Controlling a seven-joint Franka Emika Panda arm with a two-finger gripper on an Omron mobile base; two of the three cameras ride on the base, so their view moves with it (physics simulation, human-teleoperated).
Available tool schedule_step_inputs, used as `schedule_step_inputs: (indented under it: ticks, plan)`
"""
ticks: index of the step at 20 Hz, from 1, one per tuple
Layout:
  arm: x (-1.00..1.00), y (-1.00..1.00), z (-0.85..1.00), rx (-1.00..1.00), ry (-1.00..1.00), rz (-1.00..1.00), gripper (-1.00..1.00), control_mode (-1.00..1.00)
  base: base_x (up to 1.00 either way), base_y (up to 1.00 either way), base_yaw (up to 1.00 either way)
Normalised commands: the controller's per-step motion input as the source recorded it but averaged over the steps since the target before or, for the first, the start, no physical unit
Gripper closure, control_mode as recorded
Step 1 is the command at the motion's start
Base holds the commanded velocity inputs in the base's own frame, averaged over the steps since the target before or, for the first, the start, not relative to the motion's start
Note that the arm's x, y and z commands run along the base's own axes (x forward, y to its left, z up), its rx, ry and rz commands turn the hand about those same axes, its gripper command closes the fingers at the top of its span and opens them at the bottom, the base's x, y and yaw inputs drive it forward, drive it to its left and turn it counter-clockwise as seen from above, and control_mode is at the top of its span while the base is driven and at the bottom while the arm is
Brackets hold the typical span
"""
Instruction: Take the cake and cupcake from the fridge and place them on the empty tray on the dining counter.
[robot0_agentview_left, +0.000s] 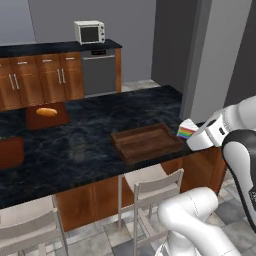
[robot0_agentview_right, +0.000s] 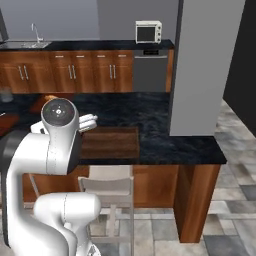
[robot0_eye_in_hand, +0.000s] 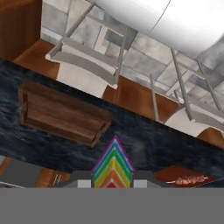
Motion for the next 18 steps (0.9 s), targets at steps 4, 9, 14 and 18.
schedule_step_inputs:
  ticks: [4,9,14,18]
  plan:
    - [0.0,0.0,0.0,0.0,0.0,0.0,1.0,1.0,0.29,-0.05,0.22]
    - [0.1,0.0,0.0,0.0,0.0,0.08,1.0,-1.0,0.18,0.0,0.13]
    - [0.41,0.0,0.0,-0.02,0.06,0.08,1.0,-1.0,0.0,0.0,0.0]
    - [0.64,0.0,-0.07,-0.04,0.2,0.01,1.0,-1.0,0.0,0.0,0.0]
